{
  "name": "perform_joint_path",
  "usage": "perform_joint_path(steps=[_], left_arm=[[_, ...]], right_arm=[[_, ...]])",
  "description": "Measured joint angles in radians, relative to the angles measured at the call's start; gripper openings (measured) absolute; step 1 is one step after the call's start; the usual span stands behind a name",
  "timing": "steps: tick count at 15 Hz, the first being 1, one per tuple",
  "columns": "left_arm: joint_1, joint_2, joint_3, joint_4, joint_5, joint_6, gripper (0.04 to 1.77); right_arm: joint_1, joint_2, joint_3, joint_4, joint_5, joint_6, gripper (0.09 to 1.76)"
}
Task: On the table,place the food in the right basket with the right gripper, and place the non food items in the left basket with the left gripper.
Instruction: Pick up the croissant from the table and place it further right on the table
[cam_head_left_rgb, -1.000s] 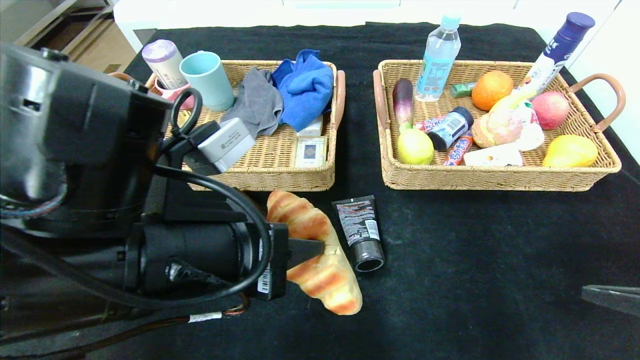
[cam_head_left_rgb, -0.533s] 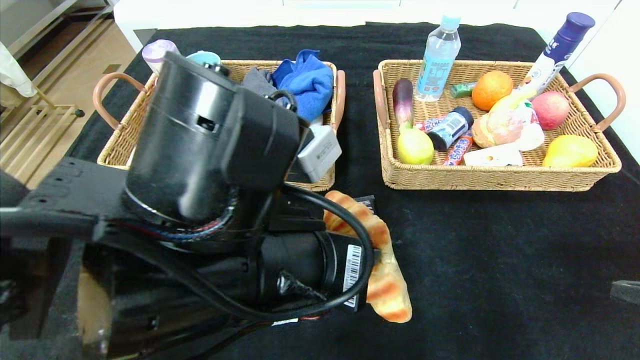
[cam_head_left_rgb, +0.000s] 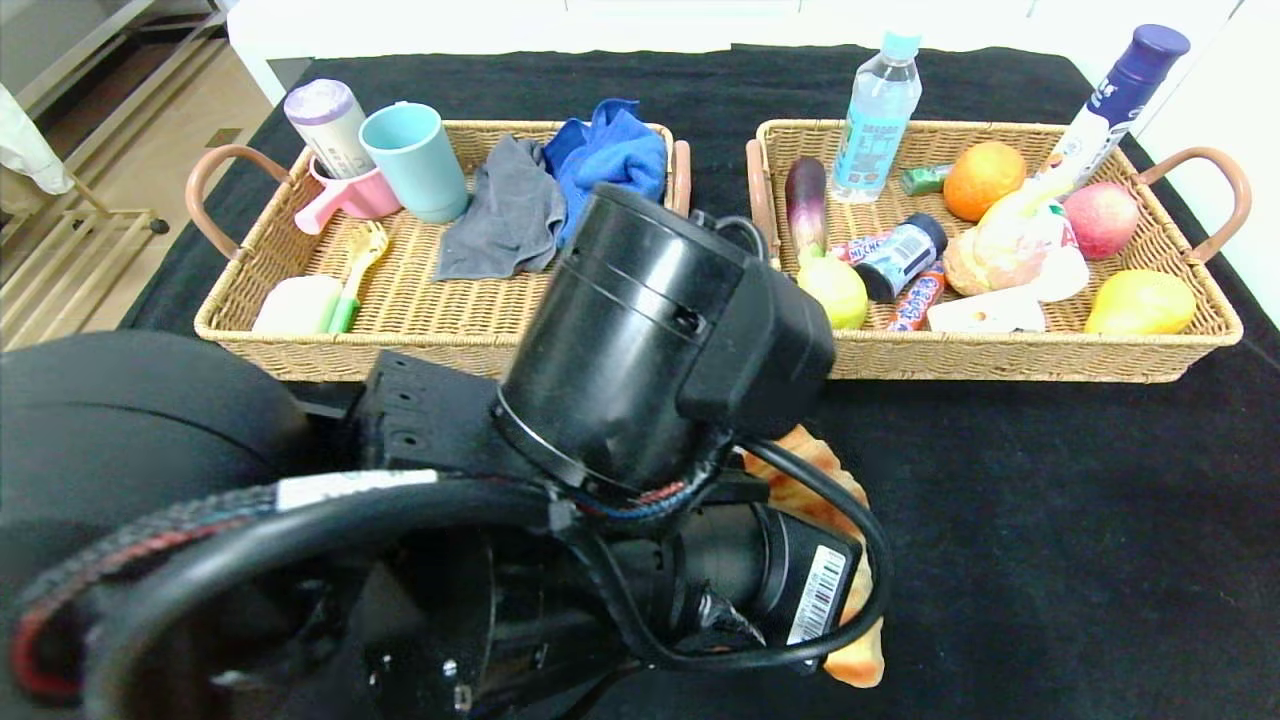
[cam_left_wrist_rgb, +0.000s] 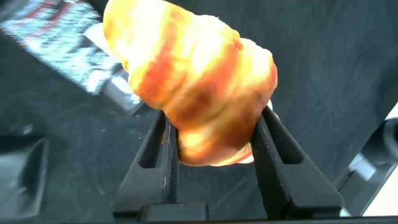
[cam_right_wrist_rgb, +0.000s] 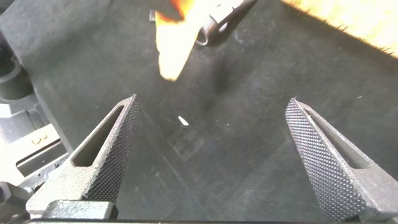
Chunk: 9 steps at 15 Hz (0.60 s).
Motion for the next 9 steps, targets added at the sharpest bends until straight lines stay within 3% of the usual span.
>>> perform_joint_path(steps=[9], left_arm=[[-0.019,0.097,0.000,-0.151,-0.004,0.053,0.75]], right_arm=[[-0.018,-0.041,-0.050,0.067,-0.018,0.007,1.71]])
